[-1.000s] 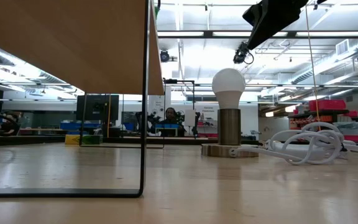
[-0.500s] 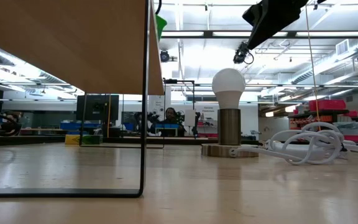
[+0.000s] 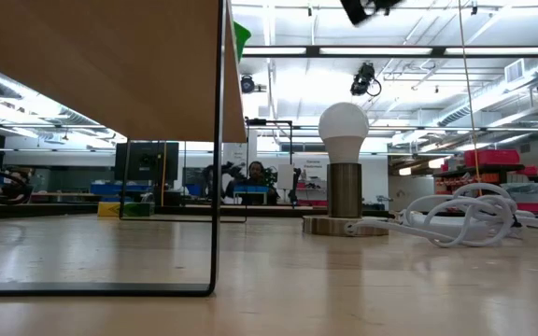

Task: Pick & Place Office Desk Supplies
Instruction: Put the green bin on the shelf

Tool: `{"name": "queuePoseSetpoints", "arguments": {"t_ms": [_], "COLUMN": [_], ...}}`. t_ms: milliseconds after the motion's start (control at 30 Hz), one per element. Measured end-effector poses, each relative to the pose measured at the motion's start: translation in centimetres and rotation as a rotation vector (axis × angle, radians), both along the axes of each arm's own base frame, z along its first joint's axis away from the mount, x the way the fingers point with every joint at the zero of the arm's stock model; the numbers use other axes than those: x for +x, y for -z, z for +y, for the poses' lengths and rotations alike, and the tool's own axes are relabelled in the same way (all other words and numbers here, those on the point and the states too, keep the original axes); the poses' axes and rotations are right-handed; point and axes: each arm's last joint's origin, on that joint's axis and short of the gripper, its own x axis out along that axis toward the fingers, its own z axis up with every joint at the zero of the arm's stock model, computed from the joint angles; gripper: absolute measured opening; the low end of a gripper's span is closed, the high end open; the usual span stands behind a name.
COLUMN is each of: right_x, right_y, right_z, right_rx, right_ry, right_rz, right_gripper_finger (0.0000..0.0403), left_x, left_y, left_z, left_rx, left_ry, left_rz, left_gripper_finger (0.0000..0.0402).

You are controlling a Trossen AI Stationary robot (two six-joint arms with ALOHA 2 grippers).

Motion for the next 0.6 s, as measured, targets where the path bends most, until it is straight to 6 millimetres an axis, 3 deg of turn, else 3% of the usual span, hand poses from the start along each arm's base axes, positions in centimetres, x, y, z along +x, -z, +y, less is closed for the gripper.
{"name": "queuePoseSetpoints", "arguments": {"t_ms": [133,333,467,600], "right_x": [0.6,2.1,5.2,8.0], "right_y": [0.8,3.0,5.6,6.7], "right_z": [0.8,0.9,1.5,2.1], "right_rx": [0.133,0.2,0.179,0.142], "right_ry": [-0.14,-0.075,-0.028,0.013], "right_rz": [-0.159,-0.267,-0.256,-0.264], "right_gripper_finger": [0.0002,0.0001,0.0001,0.0001], "left_x": [-1.5,-2.6,-2.3,-1.8], "left_y": [-1.8,-3.7,-3.8,-3.4], "left_z": [-0.4,-1.6,-2.7,-3.8], "left_rx": [0.098,0.239,0.319,0.419], "left_ry": [0.003,0.011,0.065,0.09], "left_rz": [-0.172,-0.38,-0.405,-0.39], "left_gripper_finger": [0.014,0.014,0.014,0.014]}}
